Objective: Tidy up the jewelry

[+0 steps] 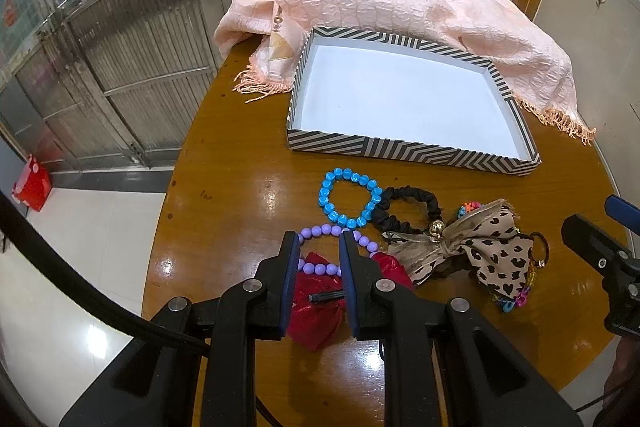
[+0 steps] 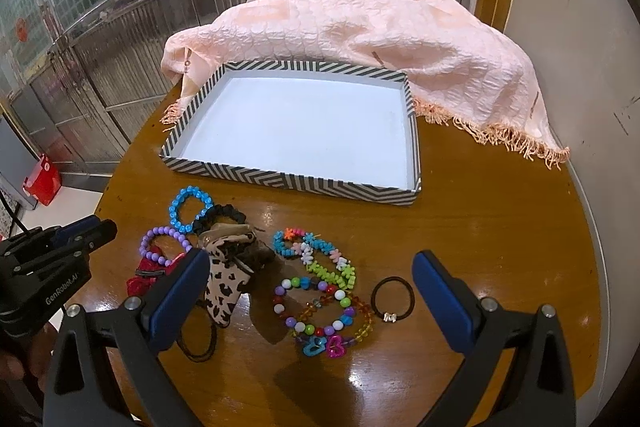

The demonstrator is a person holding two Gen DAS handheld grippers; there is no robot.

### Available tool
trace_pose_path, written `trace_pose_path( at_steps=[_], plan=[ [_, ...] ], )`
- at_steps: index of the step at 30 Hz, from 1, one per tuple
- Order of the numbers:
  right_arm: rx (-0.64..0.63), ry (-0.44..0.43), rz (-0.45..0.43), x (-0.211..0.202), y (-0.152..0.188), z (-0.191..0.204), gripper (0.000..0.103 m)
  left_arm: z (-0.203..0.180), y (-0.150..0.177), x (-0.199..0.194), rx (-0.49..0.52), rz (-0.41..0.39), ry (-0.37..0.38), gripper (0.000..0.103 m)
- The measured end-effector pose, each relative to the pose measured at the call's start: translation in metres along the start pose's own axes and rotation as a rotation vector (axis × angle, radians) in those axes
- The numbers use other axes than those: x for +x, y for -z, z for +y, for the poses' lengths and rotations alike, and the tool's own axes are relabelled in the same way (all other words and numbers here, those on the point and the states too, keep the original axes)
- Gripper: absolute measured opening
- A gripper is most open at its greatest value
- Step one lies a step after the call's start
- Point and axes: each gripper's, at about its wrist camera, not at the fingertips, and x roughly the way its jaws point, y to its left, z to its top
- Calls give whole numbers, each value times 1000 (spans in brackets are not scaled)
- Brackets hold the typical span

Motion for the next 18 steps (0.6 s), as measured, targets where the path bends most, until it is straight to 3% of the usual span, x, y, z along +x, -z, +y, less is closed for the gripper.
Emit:
trace_pose_path(
  at_steps=[18],
  plan=[
    [-43, 20, -25, 4, -5, 8, 103, 5, 2, 4, -24, 4, -5, 6]
  ],
)
